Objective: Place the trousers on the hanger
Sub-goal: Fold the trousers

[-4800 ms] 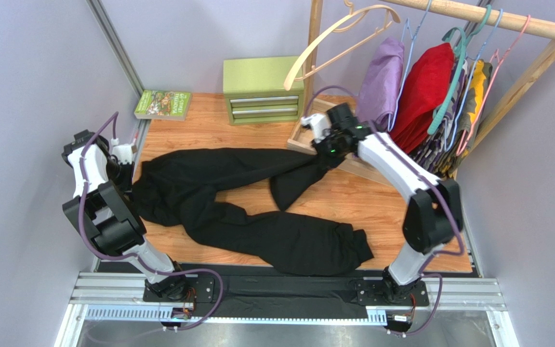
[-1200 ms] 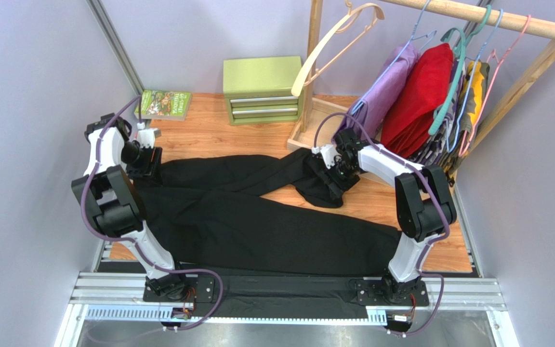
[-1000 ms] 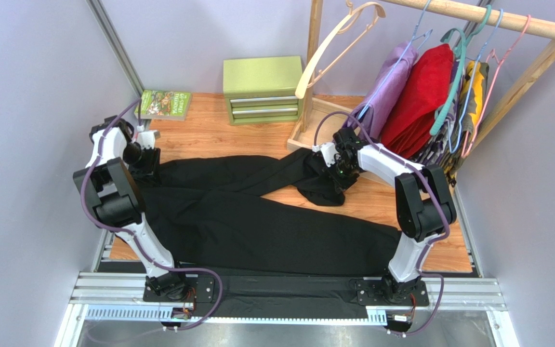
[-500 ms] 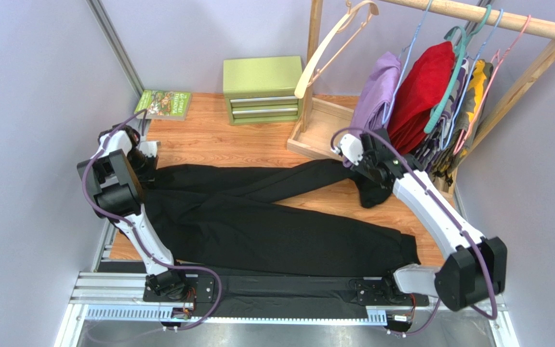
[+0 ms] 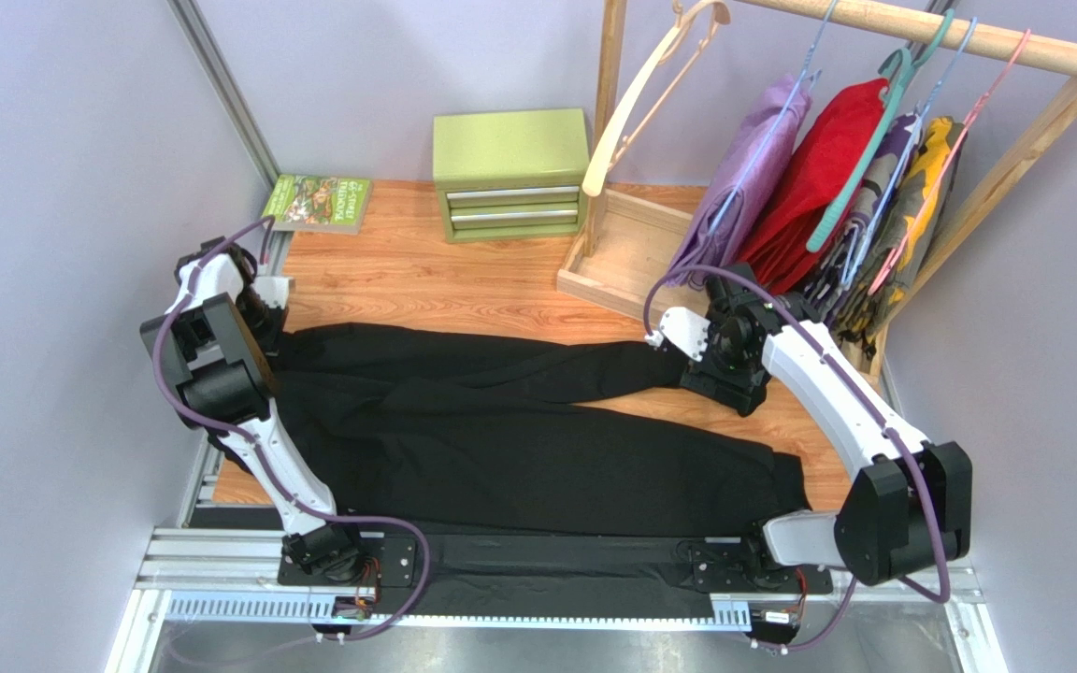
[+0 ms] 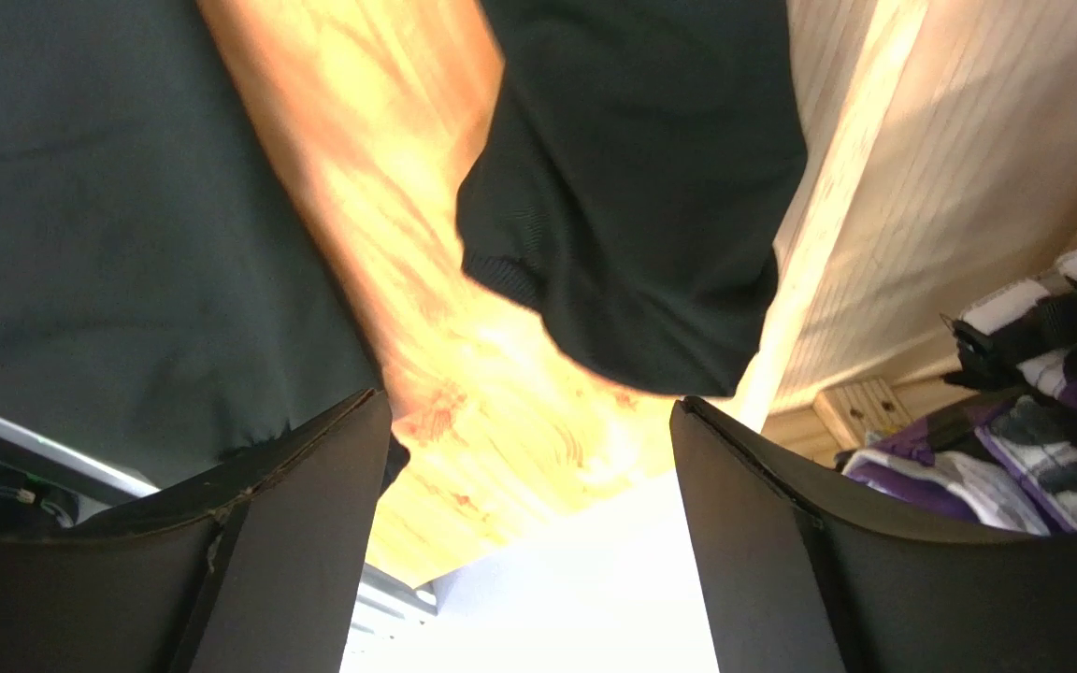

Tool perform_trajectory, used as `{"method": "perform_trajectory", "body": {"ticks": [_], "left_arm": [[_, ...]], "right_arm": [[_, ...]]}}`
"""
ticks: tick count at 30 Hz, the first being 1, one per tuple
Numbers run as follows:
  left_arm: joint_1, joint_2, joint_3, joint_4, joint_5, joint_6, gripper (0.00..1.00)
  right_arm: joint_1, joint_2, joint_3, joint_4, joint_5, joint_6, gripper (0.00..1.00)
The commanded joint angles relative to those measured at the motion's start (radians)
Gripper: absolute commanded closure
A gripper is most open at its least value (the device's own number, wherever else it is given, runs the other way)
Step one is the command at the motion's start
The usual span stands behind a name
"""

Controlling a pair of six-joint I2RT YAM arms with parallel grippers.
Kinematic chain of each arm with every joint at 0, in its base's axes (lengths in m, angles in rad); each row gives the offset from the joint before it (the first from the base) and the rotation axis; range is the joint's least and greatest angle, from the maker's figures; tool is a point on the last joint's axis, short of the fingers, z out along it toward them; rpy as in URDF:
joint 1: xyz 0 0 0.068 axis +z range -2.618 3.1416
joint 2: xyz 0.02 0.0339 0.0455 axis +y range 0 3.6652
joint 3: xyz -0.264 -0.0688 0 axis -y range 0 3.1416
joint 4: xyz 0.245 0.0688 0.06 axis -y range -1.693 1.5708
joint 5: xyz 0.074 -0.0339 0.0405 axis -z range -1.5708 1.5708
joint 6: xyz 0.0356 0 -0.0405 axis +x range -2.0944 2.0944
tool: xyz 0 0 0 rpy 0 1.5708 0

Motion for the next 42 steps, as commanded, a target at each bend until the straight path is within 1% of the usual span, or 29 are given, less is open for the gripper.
{"method": "perform_trajectory", "body": {"ticks": [1, 6, 7, 8, 9, 10, 11, 13, 14, 15, 16, 17, 18, 21, 22, 24, 25, 26, 27, 28, 29, 30, 31, 33, 37, 42], "left_arm": [[0.013, -0.031, 0.059, -0.006, -0.042, 0.043, 1.00], [0.015, -0.030, 0.070, -0.023, -0.013, 0.034, 1.00], [0.013, -0.028, 0.069, -0.020, -0.011, 0.034, 1.00], [0.015, -0.031, 0.064, -0.020, -0.010, 0.034, 1.00], [0.013, -0.031, 0.064, -0.020, -0.007, 0.033, 1.00], [0.013, -0.033, 0.063, -0.020, -0.005, 0.033, 1.00], [0.013, -0.036, 0.058, -0.022, -0.004, 0.033, 1.00], [0.013, -0.045, 0.053, -0.017, 0.001, 0.036, 1.00], [0.013, -0.047, 0.047, -0.012, 0.002, 0.036, 1.00], [0.015, -0.048, 0.049, -0.009, 0.002, 0.037, 1.00], [0.015, -0.048, 0.047, -0.009, 0.002, 0.037, 1.00], [0.015, -0.048, 0.047, -0.009, 0.005, 0.039, 1.00], [0.013, -0.047, 0.046, -0.009, 0.005, 0.039, 1.00], [0.013, -0.044, 0.041, -0.009, 0.005, 0.043, 1.00], [0.013, -0.044, 0.040, -0.008, 0.007, 0.042, 1.00], [0.013, -0.045, 0.038, -0.012, 0.007, 0.046, 1.00], [0.013, -0.045, 0.038, -0.012, 0.005, 0.048, 1.00], [0.013, -0.042, 0.040, -0.014, 0.007, 0.049, 1.00], [0.015, -0.041, 0.041, -0.017, 0.009, 0.049, 1.00], [0.015, -0.041, 0.044, -0.019, 0.012, 0.046, 1.00], [0.015, -0.038, 0.049, -0.022, 0.015, 0.042, 1.00], [0.015, -0.038, 0.052, -0.029, 0.015, 0.040, 1.00], [0.015, -0.039, 0.052, -0.032, 0.015, 0.039, 1.00], [0.013, -0.038, 0.052, -0.034, 0.038, 0.036, 1.00], [0.013, -0.033, 0.061, -0.039, 0.042, 0.034, 1.00], [0.015, -0.028, 0.070, -0.046, 0.051, 0.025, 1.00]], "right_arm": [[-0.016, 0.085, 0.045, 0.022, -0.035, 0.010, 0.22], [-0.025, 0.172, 0.012, 0.165, 0.025, -0.002, 0.22], [-0.028, 0.204, 0.009, 0.180, 0.042, -0.004, 0.28], [-0.034, 0.214, 0.007, 0.193, 0.043, -0.004, 0.38], [-0.040, 0.223, 0.010, 0.193, 0.043, -0.002, 0.54], [-0.040, 0.225, 0.013, 0.184, 0.048, 0.012, 0.78], [-0.040, 0.217, 0.022, 0.171, 0.040, 0.019, 0.90], [-0.033, 0.174, 0.016, 0.128, 0.016, 0.044, 0.99], [-0.024, 0.107, 0.002, 0.118, 0.013, 0.047, 1.00], [0.005, 0.069, -0.049, 0.101, 0.011, 0.044, 1.00], [0.027, 0.029, -0.083, 0.090, 0.005, 0.039, 1.00], [0.050, -0.061, -0.125, 0.069, -0.006, 0.024, 1.00], [0.099, -0.099, -0.201, 0.024, -0.021, 0.018, 1.00], [0.169, -0.200, -0.290, -0.065, -0.076, 0.009, 1.00], [0.171, -0.206, -0.301, -0.079, -0.093, 0.010, 1.00], [0.148, -0.191, -0.271, -0.083, -0.095, 0.012, 1.00], [0.135, -0.177, -0.216, -0.085, -0.121, 0.010, 0.95], [0.122, -0.156, -0.179, -0.082, -0.133, 0.015, 0.81], [0.087, -0.135, -0.145, -0.065, -0.138, 0.024, 0.62], [0.066, -0.075, -0.110, -0.059, -0.150, 0.044, 0.40], [0.043, -0.046, -0.032, -0.047, -0.151, 0.055, 0.35], [-0.006, -0.015, 0.000, -0.034, -0.155, 0.061, 0.32], [-0.030, 0.051, 0.037, -0.028, -0.148, 0.067, 0.31], [-0.089, 0.103, 0.103, 0.005, -0.136, 0.061, 0.30], [-0.137, 0.188, 0.133, 0.084, -0.067, 0.016, 0.29], [-0.162, 0.298, 0.142, 0.160, -0.043, 0.000, 0.27]]}}
